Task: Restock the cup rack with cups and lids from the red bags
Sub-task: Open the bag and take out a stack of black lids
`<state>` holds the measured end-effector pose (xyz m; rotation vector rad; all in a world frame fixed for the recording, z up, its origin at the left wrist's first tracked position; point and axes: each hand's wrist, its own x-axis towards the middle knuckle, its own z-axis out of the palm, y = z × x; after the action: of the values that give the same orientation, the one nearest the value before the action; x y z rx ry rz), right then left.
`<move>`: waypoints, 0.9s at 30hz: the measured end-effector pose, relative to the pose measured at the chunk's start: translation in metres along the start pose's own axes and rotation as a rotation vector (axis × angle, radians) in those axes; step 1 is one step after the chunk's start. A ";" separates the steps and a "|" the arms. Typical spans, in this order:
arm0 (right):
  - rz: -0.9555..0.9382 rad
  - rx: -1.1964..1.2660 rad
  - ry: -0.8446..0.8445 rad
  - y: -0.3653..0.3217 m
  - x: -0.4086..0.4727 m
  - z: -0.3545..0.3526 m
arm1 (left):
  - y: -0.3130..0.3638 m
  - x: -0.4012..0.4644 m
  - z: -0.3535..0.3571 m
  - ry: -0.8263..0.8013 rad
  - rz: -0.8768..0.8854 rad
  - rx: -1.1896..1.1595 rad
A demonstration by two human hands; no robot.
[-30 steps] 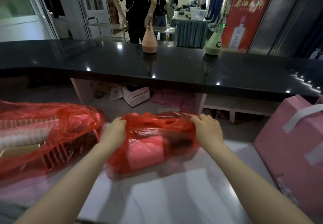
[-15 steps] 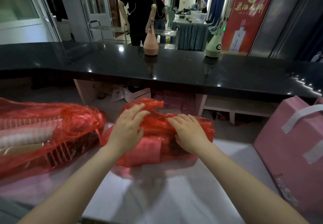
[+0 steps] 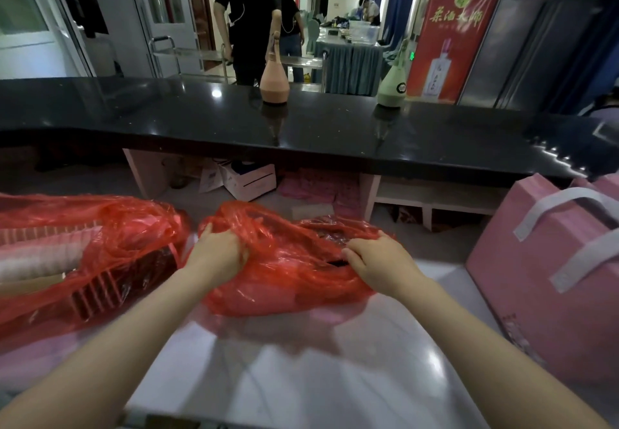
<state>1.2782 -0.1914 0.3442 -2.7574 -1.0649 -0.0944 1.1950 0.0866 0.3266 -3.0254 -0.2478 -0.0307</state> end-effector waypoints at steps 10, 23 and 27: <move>0.233 -0.284 0.032 -0.002 -0.005 0.009 | 0.000 -0.029 -0.024 0.541 0.001 -0.249; -0.072 -0.242 0.316 -0.004 0.011 -0.011 | -0.034 -0.074 -0.043 0.134 -0.052 -0.277; -0.319 -0.199 0.549 -0.031 0.017 -0.004 | -0.003 -0.078 -0.061 0.552 0.296 -0.162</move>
<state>1.2702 -0.1585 0.3548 -2.4466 -1.3585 -0.9809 1.1169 0.0709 0.3855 -3.0174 0.2600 -0.8770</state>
